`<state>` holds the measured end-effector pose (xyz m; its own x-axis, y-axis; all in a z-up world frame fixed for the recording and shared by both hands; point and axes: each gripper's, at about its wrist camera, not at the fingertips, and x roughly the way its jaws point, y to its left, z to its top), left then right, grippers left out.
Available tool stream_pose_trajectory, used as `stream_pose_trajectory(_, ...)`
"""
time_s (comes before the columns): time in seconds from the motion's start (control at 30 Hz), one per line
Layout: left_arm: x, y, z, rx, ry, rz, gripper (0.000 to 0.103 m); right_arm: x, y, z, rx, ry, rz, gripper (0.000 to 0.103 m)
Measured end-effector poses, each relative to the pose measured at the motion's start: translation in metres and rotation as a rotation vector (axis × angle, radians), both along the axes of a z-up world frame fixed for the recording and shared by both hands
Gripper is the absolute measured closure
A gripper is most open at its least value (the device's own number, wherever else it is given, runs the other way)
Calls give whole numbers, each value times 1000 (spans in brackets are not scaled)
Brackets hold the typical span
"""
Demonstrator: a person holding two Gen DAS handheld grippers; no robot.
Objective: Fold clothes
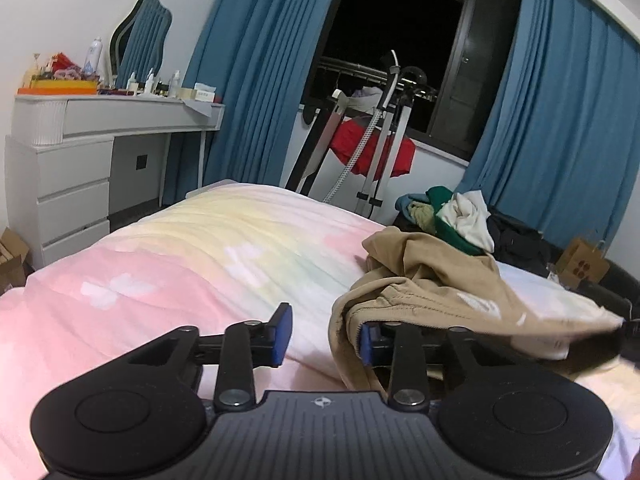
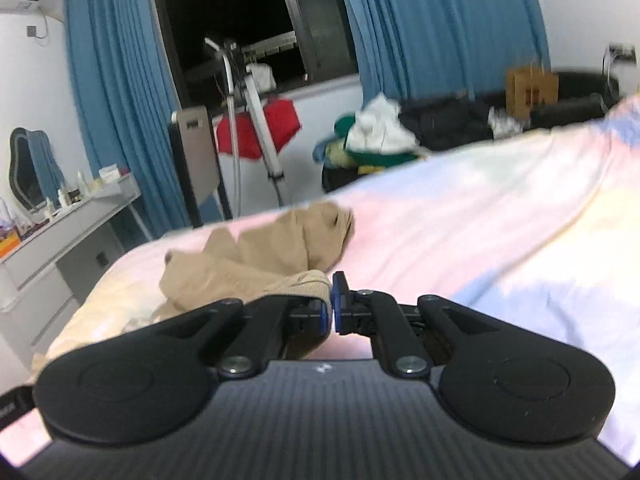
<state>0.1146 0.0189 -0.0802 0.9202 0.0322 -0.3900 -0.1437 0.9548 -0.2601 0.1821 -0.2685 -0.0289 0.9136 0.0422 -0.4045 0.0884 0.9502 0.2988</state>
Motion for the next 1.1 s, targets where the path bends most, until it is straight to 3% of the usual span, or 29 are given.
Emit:
stream_pose_trajectory(0.17,-1,7,3,-9,-13,15,77,-5,3,-13,40,65,36,95)
stream_pose_trajectory(0.43,0,6,6,15,-25,20,80,8,-3,-58,236,293,47,93)
stream_pose_trajectory(0.57,0,8,4,18,-19,26,80,12,-3,-70,286,351,69,93)
stream_pose_trajectory(0.67,3,8,3,23,-15,30,80,14,-3,-74,300,366,70,86)
stream_pose_trajectory(0.97,7,7,-2,33,0,37,80,8,-8,-75,342,312,56,91)
stream_pose_trajectory(1.1,8,3,0,42,-12,23,80,-1,-1,-53,204,188,22,96)
